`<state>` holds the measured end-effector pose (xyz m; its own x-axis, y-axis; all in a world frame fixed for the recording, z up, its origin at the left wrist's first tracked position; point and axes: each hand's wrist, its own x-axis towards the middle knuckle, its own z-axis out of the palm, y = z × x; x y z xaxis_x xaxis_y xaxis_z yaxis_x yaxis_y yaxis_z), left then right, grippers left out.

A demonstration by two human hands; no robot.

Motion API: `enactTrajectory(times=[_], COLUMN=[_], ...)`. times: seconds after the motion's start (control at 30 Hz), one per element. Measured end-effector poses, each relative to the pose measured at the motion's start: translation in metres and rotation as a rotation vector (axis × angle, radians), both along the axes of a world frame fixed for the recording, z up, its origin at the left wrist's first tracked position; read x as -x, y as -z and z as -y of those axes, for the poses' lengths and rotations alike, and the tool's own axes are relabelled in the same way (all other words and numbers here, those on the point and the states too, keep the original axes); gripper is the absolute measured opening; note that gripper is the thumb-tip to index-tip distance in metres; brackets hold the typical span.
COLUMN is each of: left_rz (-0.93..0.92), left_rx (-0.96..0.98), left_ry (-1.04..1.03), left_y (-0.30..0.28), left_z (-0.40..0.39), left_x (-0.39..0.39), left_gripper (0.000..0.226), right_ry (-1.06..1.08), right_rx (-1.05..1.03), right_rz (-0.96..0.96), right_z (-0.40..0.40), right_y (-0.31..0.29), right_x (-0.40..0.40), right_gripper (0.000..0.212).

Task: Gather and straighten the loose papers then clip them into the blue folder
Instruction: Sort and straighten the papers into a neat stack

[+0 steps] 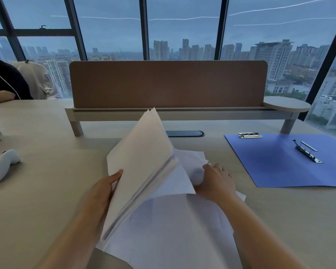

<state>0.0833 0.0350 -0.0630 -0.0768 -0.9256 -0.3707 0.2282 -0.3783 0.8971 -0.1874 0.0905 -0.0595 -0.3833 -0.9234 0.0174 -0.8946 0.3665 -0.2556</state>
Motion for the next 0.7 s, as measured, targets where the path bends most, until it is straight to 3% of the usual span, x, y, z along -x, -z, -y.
enactTrajectory(times=[0.1, 0.3, 0.43, 0.57, 0.7], left_rz=[-0.115, -0.107, -0.075, 0.013, 0.177], left_rx=[0.019, 0.116, 0.118, 0.104, 0.17], left_ry=[-0.015, 0.005, 0.017, 0.064, 0.063], left_y=[0.011, 0.009, 0.006, 0.004, 0.003], left_z=[0.009, 0.005, 0.002, -0.001, -0.002], left_x=[-0.005, -0.002, 0.0, 0.0, 0.002], left_gripper=[0.04, 0.034, 0.052, 0.034, 0.015], right_ry=[0.024, 0.053, 0.088, 0.082, 0.059], right_rx=[-0.122, -0.229, -0.244, -0.234, -0.137], right_rz=[-0.024, 0.088, 0.138, 0.098, 0.228], right_z=[0.01, 0.02, 0.018, 0.014, 0.013], right_y=[-0.014, -0.029, -0.027, -0.025, -0.023], right_x=[-0.003, -0.002, 0.002, 0.005, 0.009], right_gripper=[0.076, 0.042, 0.053, 0.044, 0.065])
